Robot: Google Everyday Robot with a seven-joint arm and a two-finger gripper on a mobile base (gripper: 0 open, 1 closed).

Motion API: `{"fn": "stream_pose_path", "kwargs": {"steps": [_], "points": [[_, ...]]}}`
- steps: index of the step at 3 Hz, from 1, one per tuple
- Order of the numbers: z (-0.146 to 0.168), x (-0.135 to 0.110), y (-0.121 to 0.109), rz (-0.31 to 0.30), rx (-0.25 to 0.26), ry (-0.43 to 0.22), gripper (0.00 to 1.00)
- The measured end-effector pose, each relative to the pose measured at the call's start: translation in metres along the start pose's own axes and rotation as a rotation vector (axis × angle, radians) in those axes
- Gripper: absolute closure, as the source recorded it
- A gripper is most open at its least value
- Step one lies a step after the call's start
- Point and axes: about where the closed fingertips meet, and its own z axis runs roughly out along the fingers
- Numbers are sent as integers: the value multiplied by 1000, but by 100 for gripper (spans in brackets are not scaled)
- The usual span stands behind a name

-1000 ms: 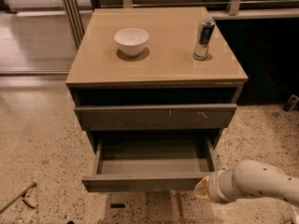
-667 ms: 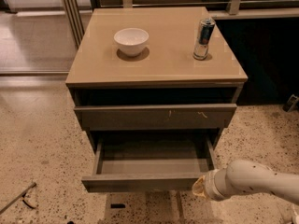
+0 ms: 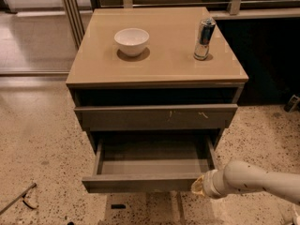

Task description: Close middle drawer

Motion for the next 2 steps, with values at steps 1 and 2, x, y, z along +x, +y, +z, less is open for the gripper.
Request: {"fn": "stream_pose_path", "kwargs": {"steps": [1, 2], "points": [[0, -3, -16, 9, 58, -64, 100], [-7, -11, -34, -6, 119, -128, 100]]}}
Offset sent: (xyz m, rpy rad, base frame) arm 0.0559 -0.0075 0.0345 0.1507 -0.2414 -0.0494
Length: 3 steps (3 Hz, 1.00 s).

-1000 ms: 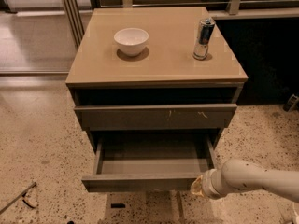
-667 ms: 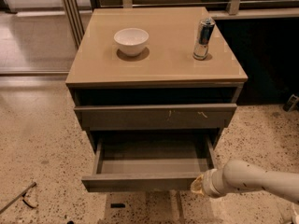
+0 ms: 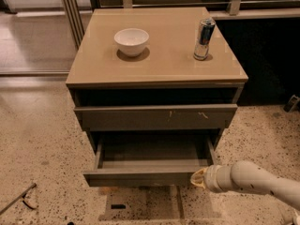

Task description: Close middle drawer

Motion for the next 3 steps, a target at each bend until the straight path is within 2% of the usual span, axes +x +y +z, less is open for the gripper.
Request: {"fn": "stream_pose_path", "kwargs": {"steps": [1, 2, 3], "points": [[-1, -12, -22, -35, 38, -46, 100], [0, -12, -21, -40, 39, -45, 100], [3, -16, -22, -86, 75, -48, 100]]}}
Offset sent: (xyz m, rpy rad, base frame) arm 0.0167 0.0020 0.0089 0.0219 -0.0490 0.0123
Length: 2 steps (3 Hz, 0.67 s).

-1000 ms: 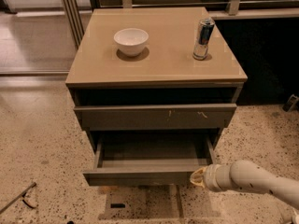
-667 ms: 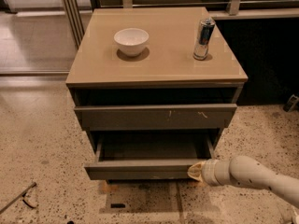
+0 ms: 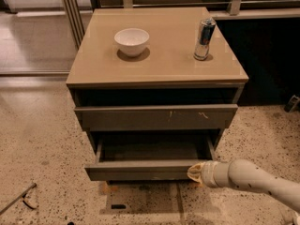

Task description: Close middle drawer

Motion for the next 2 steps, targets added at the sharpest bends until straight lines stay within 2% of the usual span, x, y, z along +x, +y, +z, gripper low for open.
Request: {"fn": "stream_pose_path", "kwargs": {"steps": [2], "points": [[15, 2, -16, -91, 119, -40, 100]]}}
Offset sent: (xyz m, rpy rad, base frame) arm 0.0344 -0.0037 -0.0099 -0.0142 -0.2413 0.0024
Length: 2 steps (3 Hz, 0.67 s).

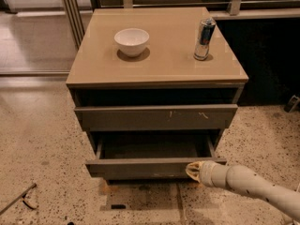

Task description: Close middle drawer

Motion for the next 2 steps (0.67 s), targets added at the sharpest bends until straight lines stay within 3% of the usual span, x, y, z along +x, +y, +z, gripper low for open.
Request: {"fn": "stream_pose_path", "kwargs": {"steps": [2], "points": [[21, 15, -24, -31, 120, -25, 100]]}}
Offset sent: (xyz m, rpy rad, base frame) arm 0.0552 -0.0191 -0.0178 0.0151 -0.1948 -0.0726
